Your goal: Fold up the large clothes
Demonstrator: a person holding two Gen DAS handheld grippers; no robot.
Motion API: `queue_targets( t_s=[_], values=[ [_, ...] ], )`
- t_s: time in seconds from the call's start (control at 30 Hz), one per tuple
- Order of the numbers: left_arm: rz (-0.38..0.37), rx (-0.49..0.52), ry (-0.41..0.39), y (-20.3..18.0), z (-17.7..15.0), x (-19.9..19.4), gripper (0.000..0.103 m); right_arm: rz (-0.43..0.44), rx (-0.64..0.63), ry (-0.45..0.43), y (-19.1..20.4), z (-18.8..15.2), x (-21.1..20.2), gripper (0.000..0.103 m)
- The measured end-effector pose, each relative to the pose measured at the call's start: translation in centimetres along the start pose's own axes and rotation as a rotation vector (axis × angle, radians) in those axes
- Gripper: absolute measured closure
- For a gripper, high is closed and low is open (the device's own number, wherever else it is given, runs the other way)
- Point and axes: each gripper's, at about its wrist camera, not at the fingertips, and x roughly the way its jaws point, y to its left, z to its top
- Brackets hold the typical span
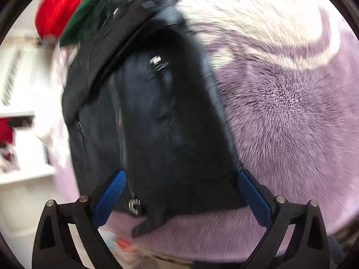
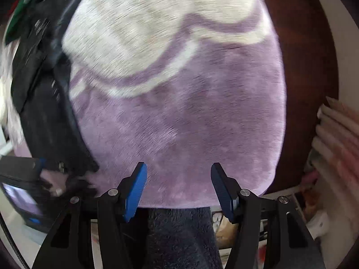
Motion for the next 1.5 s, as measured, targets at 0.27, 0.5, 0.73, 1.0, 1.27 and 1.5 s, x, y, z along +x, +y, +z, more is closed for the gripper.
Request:
queue_targets(
  t_s=[0.27,0.5,0.73,1.0,1.27,1.5],
  values=[
    [0.146,-0.008,0.011,-1.2,2.4,2.6,0.000,-0.003,-0.024,-0.115,0.9,3.7,-4.2,0.042],
    [0.008,-0.159,0.033,5.0,3.8,3.9,0.094,0.172,-0.120,-0.215,5.7,10.3,-2.7,0.042],
    [0.030,-0.150,-0.061,8.9,1.2,1.3,0.097,0.671,-0.246,-0.176,13.4,20.0,-0.4,0.012],
    [-0.018,-0.167,-0.102,12.8,0.5,1.1,0.097,0.731,-0.165,0.028,21.8,22.4,5.0,0.066],
    [-0.239,-0.404,-0.087,22.1,-3.1,0.7,0.095,0.589,-0.314,-0.081,33.9,16.4,-4.4,0.080],
    [-0.362,-0.654,-0.050,32.5,-8.1,6.8,0.092,0.313,-0.450,-0.079,53.9,14.2,-2.7,0.081]
  ],
)
